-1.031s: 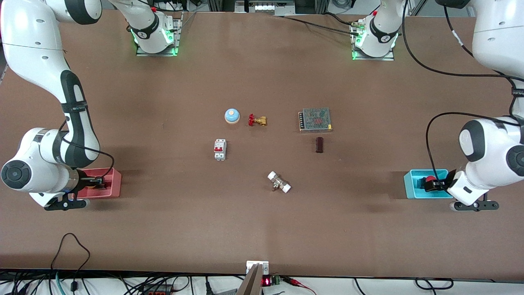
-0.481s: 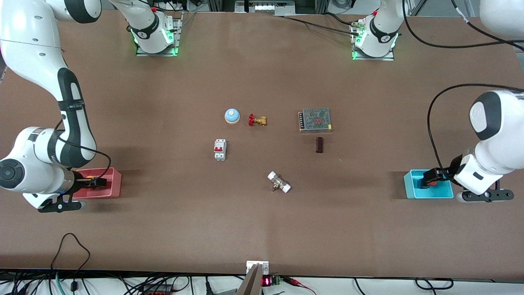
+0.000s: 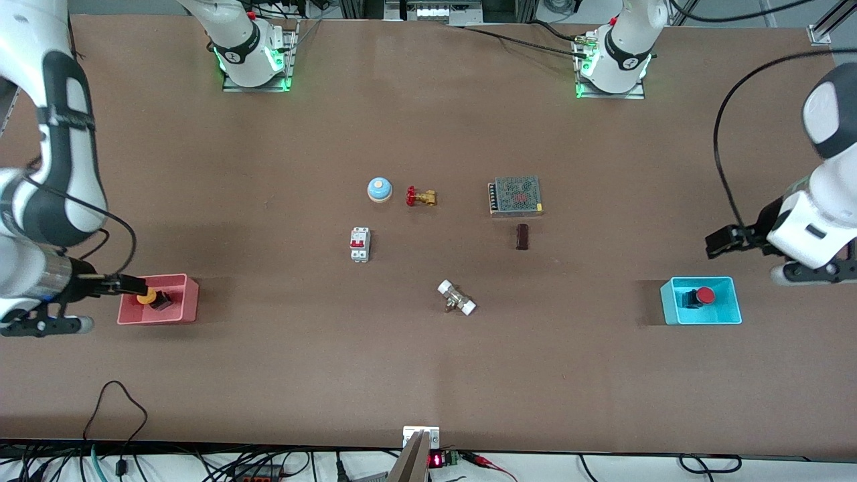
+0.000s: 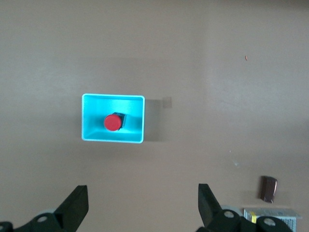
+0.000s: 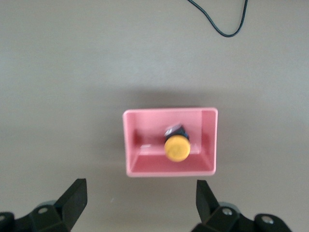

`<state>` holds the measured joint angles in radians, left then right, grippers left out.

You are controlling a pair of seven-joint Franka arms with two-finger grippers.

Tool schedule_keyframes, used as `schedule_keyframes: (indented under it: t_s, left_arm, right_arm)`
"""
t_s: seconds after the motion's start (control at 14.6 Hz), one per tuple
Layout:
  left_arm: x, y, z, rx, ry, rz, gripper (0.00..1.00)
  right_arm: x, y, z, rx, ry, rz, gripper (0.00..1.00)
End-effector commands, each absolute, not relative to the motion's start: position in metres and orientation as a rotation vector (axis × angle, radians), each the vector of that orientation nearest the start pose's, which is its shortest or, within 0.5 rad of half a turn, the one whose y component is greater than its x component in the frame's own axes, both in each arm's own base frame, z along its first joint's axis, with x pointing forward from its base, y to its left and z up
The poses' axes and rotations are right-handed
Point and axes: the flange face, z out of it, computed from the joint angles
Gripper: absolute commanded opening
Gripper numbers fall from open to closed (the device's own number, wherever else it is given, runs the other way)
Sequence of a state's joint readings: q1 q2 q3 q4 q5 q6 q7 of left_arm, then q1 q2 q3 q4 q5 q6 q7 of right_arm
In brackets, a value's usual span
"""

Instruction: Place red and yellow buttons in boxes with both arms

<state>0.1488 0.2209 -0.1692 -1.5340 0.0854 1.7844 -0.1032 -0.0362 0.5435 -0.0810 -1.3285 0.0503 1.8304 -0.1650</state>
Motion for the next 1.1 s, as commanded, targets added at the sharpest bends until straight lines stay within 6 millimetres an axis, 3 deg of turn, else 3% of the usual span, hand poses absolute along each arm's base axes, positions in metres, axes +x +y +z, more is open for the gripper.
schedule_keyframes:
  t_s: [0.0, 0.21, 0.41, 0.76, 1.03]
  left_arm:
    - [0.608, 0.012, 0.558, -3.08, -0.017, -0.029, 1.0]
    - [0.596, 0.015, 0.574, -3.086, -0.026, -0.041, 1.0]
    - [0.578, 0.013, 0.587, -3.076, -0.025, -0.058, 1.0]
    - [0.572, 0.011, 0.591, -3.076, 0.007, -0.064, 1.0]
    - [0.562, 0.009, 0.604, -3.08, 0.003, -0.061, 1.0]
  right_arm:
    - [0.675, -0.057, 0.485, -3.093, -0.08, 0.068, 1.0]
    - [0.645, -0.055, 0.536, -3.084, -0.085, 0.114, 1.0]
    - [0.615, -0.055, 0.569, -3.085, -0.026, 0.198, 1.0]
    - [0.588, -0.06, 0.584, -3.107, 0.06, 0.209, 1.0]
    - [0.587, -0.055, 0.596, -3.144, 0.098, 0.149, 1.0]
